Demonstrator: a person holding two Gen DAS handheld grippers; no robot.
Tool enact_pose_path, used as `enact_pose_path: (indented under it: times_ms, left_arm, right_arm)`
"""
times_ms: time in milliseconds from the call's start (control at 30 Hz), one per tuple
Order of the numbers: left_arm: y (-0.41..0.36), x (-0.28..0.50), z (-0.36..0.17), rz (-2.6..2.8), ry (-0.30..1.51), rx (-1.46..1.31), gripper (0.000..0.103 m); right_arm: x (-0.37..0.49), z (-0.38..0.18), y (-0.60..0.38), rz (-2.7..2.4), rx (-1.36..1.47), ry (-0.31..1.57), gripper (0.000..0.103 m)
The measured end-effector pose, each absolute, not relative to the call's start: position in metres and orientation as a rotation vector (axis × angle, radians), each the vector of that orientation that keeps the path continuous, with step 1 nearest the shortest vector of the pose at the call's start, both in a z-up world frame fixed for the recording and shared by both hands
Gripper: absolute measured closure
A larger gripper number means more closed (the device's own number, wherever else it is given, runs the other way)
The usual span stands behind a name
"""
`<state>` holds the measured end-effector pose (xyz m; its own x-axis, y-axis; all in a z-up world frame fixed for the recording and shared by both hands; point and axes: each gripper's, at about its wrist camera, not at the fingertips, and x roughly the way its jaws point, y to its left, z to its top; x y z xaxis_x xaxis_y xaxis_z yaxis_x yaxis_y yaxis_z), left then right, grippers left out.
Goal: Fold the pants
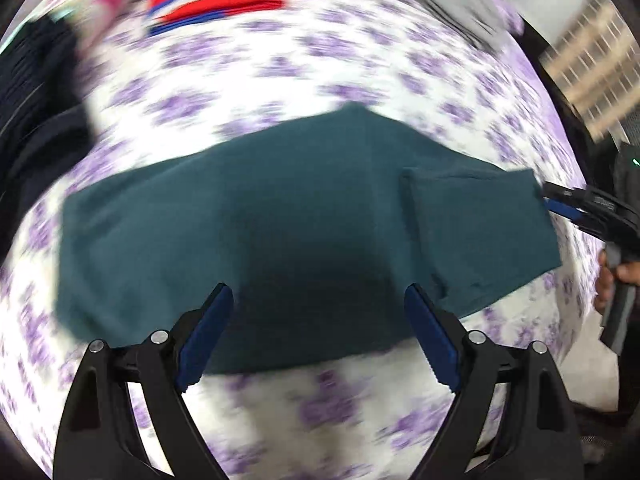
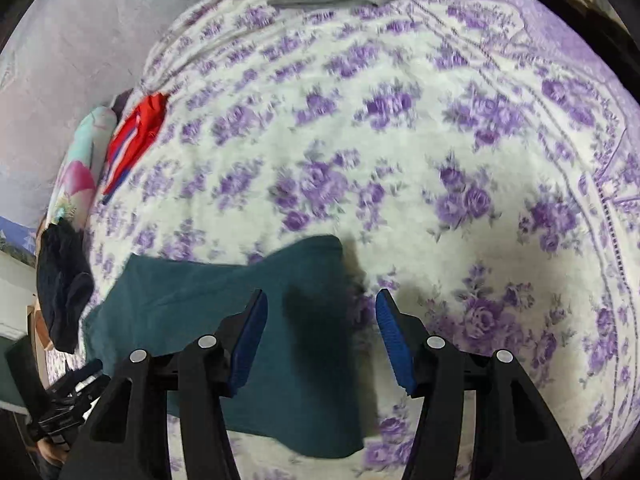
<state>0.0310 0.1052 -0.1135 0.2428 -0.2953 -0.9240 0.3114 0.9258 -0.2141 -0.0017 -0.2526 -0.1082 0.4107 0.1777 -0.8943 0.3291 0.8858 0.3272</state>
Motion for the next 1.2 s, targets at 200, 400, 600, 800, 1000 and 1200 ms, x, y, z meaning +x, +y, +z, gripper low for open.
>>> enact_pose_path:
  times_ms: [200, 400, 600, 800, 1000, 1200]
  left_arm:
    - [0.043, 0.043, -0.133, -0.414, 1.289, 0.133, 0.018]
    - [0.042, 0.049, -0.15, -0.316, 1.327, 0.157, 0.007]
    - [0.06, 0.048, -0.146, -0.266, 1.352, 0.113, 0.007]
    - [0.084, 0.04, -0.133, -0.254, 1.318, 0.078, 0.008]
    - [0.172, 0.028, -0.108, -0.107, 1.247, -0.028, 0.008]
    - [0.256, 0.021, -0.124, 0.003, 1.299, -0.164, 0.023]
  right_arm:
    - [0.011, -0.122, -0.235, -0.112, 0.352, 1.178, 0.077]
    - [-0.008, -0.112, -0.241, -0.224, 0.157, 1.12, 0.058]
    - [-0.039, -0.109, -0.217, -0.045, 0.128, 1.193, 0.058]
    - [-0.055, -0.114, -0.24, -0.048, 0.161, 1.228, 0.056]
    - [-0.039, -0.089, -0.237, -0.076, 0.216, 1.144, 0.049]
    - [-0.03, -0.089, -0.205, -0.066, 0.231, 1.143, 0.039]
